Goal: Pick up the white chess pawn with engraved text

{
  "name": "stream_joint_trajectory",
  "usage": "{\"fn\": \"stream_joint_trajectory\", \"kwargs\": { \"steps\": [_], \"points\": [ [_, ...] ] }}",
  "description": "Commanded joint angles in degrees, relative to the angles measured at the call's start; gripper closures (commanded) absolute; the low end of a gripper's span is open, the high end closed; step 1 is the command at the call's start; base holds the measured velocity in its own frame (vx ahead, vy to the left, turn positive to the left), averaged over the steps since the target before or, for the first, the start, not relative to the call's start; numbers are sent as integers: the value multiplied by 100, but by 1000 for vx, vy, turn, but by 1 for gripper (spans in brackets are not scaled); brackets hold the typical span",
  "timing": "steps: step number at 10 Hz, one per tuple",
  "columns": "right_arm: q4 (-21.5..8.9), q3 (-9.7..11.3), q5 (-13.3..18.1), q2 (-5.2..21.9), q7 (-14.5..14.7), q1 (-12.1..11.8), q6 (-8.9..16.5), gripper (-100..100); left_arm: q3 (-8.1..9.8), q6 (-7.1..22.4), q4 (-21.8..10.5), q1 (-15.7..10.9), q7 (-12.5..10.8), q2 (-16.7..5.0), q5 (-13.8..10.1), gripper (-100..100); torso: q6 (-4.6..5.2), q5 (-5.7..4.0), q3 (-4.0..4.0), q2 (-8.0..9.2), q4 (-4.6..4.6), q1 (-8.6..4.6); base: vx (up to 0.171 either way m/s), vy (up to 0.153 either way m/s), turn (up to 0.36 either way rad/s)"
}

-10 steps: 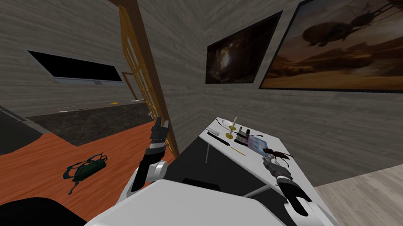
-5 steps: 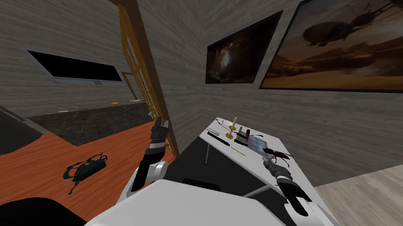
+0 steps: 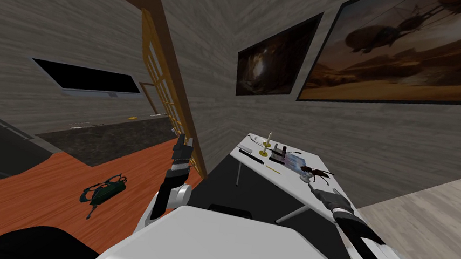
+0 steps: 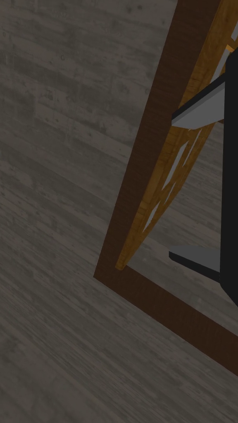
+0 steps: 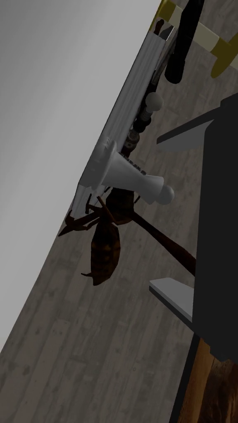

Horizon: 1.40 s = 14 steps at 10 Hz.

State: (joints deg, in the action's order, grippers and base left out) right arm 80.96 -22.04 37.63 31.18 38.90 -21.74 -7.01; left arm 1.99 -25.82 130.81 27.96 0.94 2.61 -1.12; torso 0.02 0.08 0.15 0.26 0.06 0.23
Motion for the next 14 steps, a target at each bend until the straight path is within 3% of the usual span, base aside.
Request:
{"fn": "stream_joint_trajectory", "kwargs": {
  "steps": [1,8,9,11,12,14],
  "points": [
    [51,-115,76,228,170,-173,-91,-100,0,0,0,0,0,0,0,0,0,0,0,0,0,0,-58,51,26],
    [250,-642,570,1358,1004,-1199,-695,-100,0,0,0,0,0,0,0,0,-1,1,-8,-14,-3,4,-43,71,56],
    [250,-642,570,1420,1004,-1235,-695,-100,0,0,0,0,0,0,0,0,-2,1,-10,-17,-4,6,-13,51,33],
    [301,-762,724,1794,1204,-1610,-905,-100,0,0,0,1,0,0,0,0,-2,-2,-14,-24,-5,-4,-6,47,90],
    [301,-762,724,1832,1204,-1646,-905,-100,0,0,0,1,0,0,0,0,-4,-1,-16,-28,-6,-2,-2,37,52],
    [345,-859,876,2216,1370,-2030,-1124,-100,0,0,0,1,0,0,0,0,-3,-3,-16,-28,-6,-8,-2,40,113]
  ]
}}
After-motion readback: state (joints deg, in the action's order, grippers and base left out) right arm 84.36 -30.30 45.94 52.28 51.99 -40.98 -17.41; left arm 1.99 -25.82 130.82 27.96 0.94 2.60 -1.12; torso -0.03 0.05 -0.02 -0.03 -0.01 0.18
